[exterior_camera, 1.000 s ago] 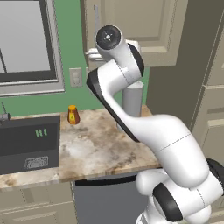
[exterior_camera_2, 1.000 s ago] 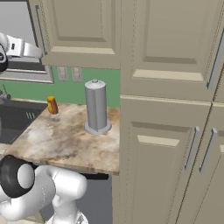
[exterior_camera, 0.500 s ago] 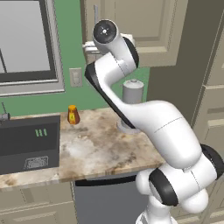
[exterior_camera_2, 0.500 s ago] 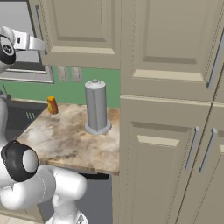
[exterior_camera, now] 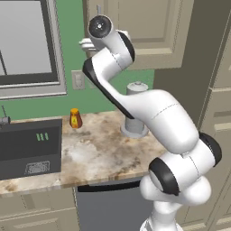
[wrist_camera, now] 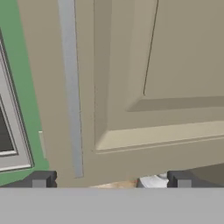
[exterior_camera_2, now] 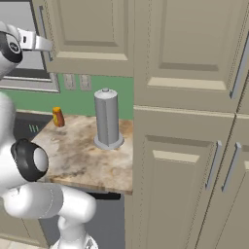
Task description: Open the cabinet. Pick the bar soap and place it next to the sink. Then close the cabinet.
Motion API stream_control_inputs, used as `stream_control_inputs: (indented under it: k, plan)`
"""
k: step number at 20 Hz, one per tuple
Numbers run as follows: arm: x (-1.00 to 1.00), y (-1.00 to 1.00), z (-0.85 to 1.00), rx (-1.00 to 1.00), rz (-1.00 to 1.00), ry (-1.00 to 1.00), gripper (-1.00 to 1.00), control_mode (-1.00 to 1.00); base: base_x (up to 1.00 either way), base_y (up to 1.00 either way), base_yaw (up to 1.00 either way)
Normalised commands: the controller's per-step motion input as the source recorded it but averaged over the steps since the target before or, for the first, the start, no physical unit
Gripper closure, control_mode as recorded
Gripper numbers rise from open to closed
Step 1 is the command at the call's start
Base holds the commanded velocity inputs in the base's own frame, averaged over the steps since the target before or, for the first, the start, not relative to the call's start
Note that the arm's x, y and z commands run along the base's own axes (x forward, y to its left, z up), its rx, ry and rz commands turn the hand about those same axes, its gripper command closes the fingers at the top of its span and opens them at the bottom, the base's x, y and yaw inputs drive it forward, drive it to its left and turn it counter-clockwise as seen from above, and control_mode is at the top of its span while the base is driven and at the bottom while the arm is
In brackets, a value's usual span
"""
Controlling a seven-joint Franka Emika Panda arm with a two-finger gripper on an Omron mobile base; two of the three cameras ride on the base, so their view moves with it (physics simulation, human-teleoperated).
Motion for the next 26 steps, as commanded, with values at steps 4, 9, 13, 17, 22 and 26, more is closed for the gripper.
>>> stream_control_inputs:
  k: [4,9,13,17,22,26]
  plan:
    - [0.36,0.13,-0.07,0.00,0.02,0.00,-1.00,-1.00,0.00,0.00,0.00]
    - [0.38,0.04,-0.10,0.00,0.02,-0.04,-1.00,-1.00,0.00,0.00,0.00]
    - [0.36,0.00,-0.11,0.00,0.00,-0.03,-1.00,-1.00,0.00,0.00,0.00]
    - [0.38,0.00,-0.10,0.00,0.00,-0.02,-1.00,-1.00,0.00,0.00,0.00]
    - [0.42,0.03,-0.07,0.00,0.00,-0.02,-1.00,-1.00,0.00,0.00,0.00]
    - [0.40,0.02,-0.05,0.00,0.02,-0.01,-1.00,-1.00,0.00,0.00,0.00]
